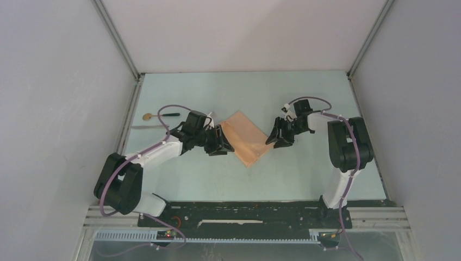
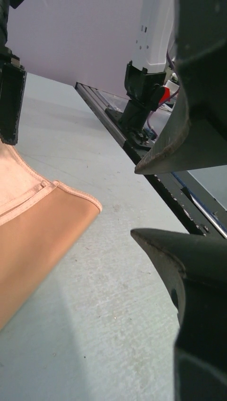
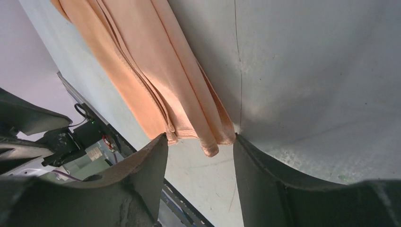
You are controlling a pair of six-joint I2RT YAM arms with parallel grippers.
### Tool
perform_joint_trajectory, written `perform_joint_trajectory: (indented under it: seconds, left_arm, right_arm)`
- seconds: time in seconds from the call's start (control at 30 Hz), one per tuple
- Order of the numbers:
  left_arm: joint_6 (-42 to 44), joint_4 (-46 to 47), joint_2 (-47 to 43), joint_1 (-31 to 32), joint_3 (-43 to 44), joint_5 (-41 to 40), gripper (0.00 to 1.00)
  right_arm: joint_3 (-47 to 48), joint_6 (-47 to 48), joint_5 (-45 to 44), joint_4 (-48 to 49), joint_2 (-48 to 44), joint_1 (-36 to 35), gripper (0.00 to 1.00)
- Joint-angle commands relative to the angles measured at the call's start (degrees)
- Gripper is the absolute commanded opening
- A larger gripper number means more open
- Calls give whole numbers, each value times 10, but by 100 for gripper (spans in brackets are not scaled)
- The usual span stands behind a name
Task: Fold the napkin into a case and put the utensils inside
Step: Pick up the 2/3-rectangle-folded napkin at the center of the board.
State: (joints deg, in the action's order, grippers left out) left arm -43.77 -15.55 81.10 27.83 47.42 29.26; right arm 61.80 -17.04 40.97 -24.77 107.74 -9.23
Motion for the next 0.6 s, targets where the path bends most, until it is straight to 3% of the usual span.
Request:
perform_joint_trajectory:
  seconds: [0.0, 0.07, 0.17, 0.27, 0.57]
  left_arm:
    - [-47, 67, 4, -1, -26, -14, 48]
    - [-71, 101, 21, -3, -32, -16, 46]
    - [-115, 167, 52, -2, -29, 11, 45]
    - [-130, 193, 69, -2, -10, 12, 41]
    - [-139, 196, 146, -2, 32, -18, 35]
  right_arm:
    - [0, 4, 9, 30, 2, 3, 60]
    - [0, 1, 1, 36, 0, 3, 60]
    - [0, -6, 2, 33, -1, 11, 71]
    - [-5, -3, -17, 28, -11, 10, 73]
    - [4, -15, 24, 60, 32, 0, 59]
